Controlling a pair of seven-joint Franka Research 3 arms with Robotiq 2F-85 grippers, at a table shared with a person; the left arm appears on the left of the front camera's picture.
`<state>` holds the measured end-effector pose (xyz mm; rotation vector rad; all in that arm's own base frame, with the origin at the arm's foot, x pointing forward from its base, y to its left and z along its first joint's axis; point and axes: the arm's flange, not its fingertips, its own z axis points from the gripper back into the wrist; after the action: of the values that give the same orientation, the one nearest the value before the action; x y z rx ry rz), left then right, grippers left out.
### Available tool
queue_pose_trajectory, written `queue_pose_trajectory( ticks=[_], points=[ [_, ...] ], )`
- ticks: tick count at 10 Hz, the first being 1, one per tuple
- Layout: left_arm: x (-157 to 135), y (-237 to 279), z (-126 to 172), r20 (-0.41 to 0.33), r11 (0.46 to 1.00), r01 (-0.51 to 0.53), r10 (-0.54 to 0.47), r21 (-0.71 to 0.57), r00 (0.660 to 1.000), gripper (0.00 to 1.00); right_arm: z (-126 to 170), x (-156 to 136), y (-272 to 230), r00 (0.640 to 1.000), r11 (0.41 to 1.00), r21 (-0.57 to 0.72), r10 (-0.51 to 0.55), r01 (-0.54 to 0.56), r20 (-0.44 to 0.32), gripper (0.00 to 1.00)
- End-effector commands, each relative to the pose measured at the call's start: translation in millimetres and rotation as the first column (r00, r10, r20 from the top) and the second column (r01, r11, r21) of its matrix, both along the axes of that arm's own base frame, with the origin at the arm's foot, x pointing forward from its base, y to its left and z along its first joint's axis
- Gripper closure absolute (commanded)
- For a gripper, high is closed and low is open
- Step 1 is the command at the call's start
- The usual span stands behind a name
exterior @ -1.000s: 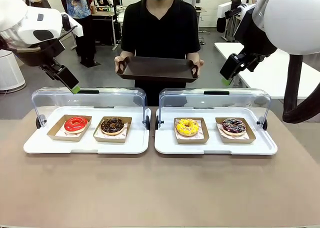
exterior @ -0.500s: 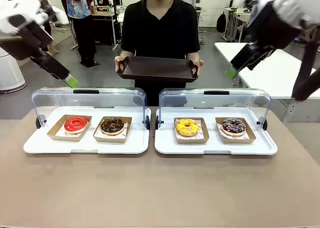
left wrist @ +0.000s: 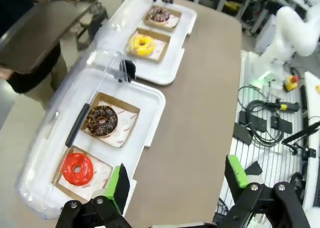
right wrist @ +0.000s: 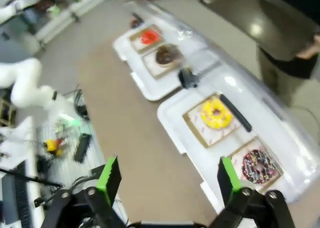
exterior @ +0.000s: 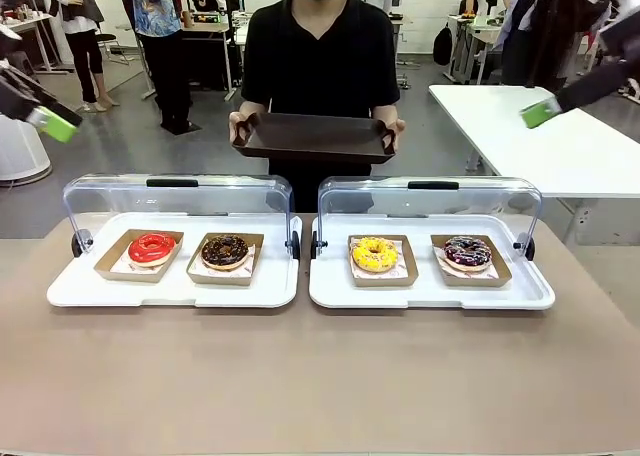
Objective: Provide the desired donut to the person.
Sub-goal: Pick up and lift the Paper togo box containing the Donut pointed at by the person.
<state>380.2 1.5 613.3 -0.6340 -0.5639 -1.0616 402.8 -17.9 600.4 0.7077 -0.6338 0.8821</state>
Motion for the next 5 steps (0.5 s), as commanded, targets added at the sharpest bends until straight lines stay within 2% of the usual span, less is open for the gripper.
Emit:
queue_pose_trajectory(
  ticks=[1, 3, 5],
  points=[
    [19, 45, -7, 0.020, 0.996, 0.042, -0.041, -0.072, 0.999, 0.00, -13, 17, -33, 0.988, 0.984, 0.090, 0.151, -0.152, 0.018, 0.00],
    [12, 80, -12, 0.094, 0.989, 0.072, -0.060, -0.130, 0.994, 0.00, -20, 12, -60, 0.982, 0.971, 0.154, 0.172, -0.183, 0.084, 0.00],
    [2, 110, -13, 0.164, 0.980, 0.069, -0.038, -0.186, 0.986, 0.00, -20, 4, -78, 0.984, 0.972, 0.170, 0.144, -0.161, 0.106, 0.00]
  ],
)
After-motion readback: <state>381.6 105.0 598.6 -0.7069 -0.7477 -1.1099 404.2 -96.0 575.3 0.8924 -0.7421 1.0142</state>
